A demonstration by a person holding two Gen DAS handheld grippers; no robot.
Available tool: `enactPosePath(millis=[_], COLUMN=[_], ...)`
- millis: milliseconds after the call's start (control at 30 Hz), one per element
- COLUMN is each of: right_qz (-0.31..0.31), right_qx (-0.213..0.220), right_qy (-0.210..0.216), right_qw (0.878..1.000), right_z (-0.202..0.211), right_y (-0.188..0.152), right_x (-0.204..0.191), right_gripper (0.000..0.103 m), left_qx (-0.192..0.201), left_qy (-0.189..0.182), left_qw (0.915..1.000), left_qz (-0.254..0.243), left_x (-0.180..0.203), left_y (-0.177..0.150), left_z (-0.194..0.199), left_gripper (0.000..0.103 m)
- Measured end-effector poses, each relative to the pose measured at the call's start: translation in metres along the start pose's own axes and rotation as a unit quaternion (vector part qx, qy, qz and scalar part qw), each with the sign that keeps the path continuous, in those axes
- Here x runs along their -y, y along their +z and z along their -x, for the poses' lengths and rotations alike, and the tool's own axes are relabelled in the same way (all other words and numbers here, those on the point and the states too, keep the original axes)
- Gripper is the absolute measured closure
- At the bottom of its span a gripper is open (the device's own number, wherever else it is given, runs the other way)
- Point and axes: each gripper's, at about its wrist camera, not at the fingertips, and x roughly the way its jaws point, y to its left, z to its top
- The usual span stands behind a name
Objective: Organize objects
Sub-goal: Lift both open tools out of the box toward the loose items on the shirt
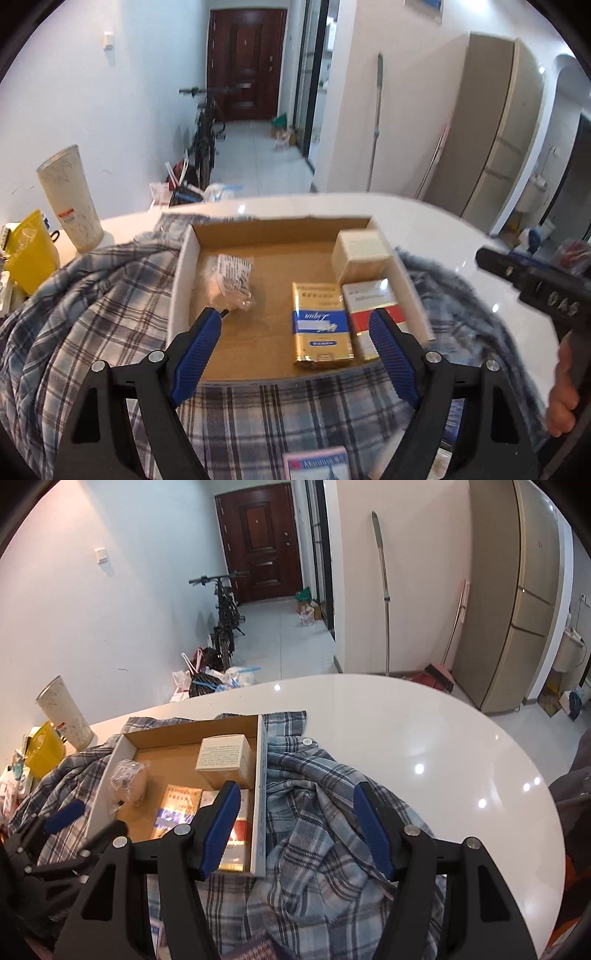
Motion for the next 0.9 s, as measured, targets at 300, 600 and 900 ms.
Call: enactPosePath(millis=[300,600,900], right_qz=[0.023,0.053,0.087], right_qx=[0.062,0.137,0.186], right_qy=[0.039,0.074,0.055], right_qw=[0.997,0.986,0.977], right_z=[0.077,0.151,0.195], right_y=[-0.01,-0.029,-0.06], right_x=[-0.012,-0.02,-0.016], right_gripper=[0.04,0.015,0.0], left_qx=[0.115,0.194,0.225], left_qy=[-0.008,-0.027,-0.017], left_qw=[0.9933,0.9806,0.9735], left_qz=[0.005,-0.004,-0.039], left_x=[-0.002,0.004,0.012], left_y=[-0.001,-0.02,-0.06], left_z=[0.115,0.2,0.245], left_gripper=[0.019,0.012,0.011])
